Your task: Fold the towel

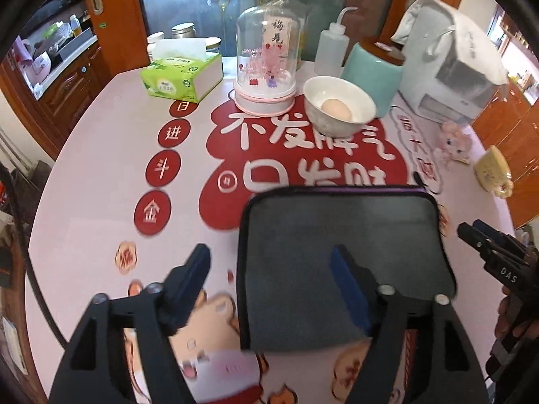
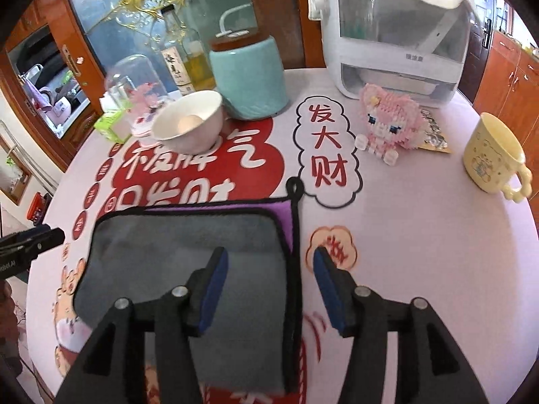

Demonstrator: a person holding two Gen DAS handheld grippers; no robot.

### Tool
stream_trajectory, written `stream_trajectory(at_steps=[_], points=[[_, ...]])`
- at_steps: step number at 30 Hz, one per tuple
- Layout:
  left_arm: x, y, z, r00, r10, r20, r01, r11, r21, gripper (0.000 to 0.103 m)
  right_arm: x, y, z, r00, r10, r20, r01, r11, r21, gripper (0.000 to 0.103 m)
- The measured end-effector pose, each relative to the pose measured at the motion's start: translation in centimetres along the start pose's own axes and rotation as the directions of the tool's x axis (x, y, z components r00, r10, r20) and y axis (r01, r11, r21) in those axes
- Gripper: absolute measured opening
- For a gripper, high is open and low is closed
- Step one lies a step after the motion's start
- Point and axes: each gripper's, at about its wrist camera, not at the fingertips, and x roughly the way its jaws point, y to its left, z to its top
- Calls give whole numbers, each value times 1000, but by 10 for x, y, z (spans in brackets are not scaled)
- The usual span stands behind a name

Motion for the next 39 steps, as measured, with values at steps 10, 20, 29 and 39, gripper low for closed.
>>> stream_trajectory(at_steps=[10,20,29,39], points=[[-75,-3,-82,997,-63,40,62,998,29,82,-72,23,-65,999,-10,40,9,1000,27,75],[-155,-1,-179,992,-104,76,99,993,66,85,-143,57,-164,1000,4,28,-5,999,45,86],[-202,1,-240,997,-48,63,44,997,71,89,-206,96,-246,999,39,-3,-39,999,35,100],[-237,-24,-265,997,-51,62,48,998,52,101,-270,111,-269,999,36,9,-37,999,2,103]])
